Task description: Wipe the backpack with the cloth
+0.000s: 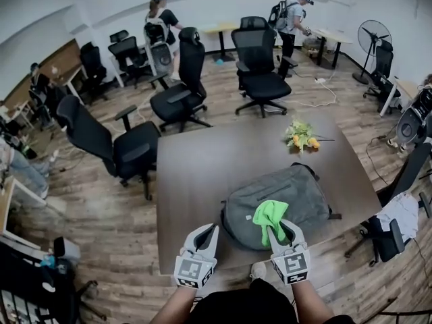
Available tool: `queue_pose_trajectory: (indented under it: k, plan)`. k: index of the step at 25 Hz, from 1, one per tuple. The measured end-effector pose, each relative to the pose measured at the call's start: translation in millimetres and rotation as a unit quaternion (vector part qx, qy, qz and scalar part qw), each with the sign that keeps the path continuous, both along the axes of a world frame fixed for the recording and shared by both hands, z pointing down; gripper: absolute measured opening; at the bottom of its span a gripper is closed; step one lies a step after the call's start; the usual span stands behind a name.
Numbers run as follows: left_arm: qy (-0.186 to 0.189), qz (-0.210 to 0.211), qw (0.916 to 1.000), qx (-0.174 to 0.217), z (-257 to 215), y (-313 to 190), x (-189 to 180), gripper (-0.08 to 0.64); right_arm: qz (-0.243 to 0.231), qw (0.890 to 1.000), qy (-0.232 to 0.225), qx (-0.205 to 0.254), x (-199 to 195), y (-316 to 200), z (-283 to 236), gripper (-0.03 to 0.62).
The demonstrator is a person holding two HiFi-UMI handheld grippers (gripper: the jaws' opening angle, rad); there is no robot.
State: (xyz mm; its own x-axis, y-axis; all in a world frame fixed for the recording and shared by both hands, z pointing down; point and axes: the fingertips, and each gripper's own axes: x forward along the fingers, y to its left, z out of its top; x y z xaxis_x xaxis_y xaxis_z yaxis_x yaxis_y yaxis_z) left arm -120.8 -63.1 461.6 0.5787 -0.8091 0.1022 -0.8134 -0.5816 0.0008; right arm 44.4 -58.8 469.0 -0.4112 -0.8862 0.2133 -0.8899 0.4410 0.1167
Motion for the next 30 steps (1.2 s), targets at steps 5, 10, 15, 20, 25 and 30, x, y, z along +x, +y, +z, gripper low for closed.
queue_pose_trajectory:
  k: [5,10,15,20,25,30]
  plan:
    - [-0.012,-0.014,0.9998,-0.010,6.5,-23.5,21.7,0.018,-0.027,0.999,-0.003,-0.022,12.1,-34.8,13.8,0.101]
    - [-0.022,-0.041,0.9984,-0.030,25.2,-43.2,32.3,0.018,-0.061,0.997,-0.002,-0.057,17.5,-61.8,38.4,0.101]
    - [-0.022,-0.070,0.9945,-0.075,51.3,-58.3,33.9,0.018,-0.116,0.989,0.022,-0.091,12.6,-81.1,67.2,0.101]
    - [-0.014,-0.101,0.9900,-0.098,61.4,-62.2,26.2,0.018,-0.131,0.983,0.016,-0.126,14.1,-95.0,91.7,0.101]
    - [-0.019,-0.113,0.9866,-0.116,75.7,-63.4,15.8,0.018,-0.142,0.978,0.016,-0.154,-6.4,-102.0,113.1,0.101]
    - [0.000,-0.115,0.9846,-0.132,82.2,-68.7,4.9,0.018,-0.131,0.973,0.021,-0.187,-28.4,-110.2,136.8,0.101]
